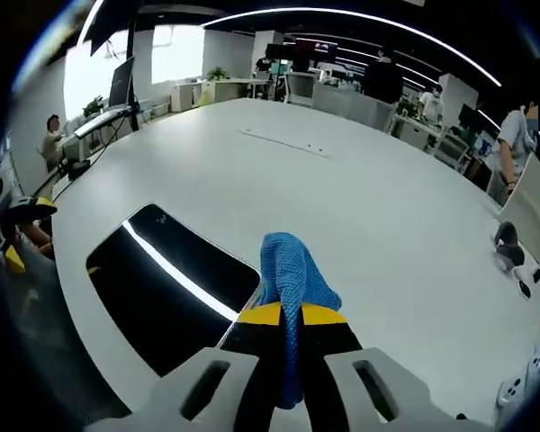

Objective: Wipe the mirror surface with the cleaning cloth until all visible marks leave the cleaned area.

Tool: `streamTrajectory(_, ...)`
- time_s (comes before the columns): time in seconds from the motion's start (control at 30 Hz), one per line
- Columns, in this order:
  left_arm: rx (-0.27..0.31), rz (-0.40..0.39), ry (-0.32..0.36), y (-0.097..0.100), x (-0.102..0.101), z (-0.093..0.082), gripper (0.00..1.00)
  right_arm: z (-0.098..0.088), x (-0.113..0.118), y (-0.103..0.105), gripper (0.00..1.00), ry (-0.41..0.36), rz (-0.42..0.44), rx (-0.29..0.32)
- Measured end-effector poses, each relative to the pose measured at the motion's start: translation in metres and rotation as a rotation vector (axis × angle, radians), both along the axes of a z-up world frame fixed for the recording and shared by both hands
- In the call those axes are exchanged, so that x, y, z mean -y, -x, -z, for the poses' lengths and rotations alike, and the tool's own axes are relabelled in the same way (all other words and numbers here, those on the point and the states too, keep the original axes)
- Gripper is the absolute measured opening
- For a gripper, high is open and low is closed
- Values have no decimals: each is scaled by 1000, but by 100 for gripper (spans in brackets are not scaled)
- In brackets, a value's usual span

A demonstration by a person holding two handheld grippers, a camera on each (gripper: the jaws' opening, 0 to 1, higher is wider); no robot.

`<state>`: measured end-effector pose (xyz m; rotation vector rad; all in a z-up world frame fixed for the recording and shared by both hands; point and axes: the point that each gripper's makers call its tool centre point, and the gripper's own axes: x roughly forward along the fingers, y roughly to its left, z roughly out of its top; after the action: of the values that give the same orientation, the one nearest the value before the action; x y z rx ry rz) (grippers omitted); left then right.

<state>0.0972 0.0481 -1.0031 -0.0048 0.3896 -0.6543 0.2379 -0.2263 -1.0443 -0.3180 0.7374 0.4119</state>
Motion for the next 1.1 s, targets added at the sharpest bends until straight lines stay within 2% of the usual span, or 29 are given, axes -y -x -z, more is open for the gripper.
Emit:
streamTrajectory(0.4,-2,-1,-4,0,0,0,68,21,6,8,0,-4,8,-40)
streamTrajectory(0.57,-2,0,-4,0,0,1,68,31,7,11,0,26,-8,-60)
streamTrajectory(1.1,-3,-2,-5,0,0,1,68,38,8,13,4,0,-2,-79)
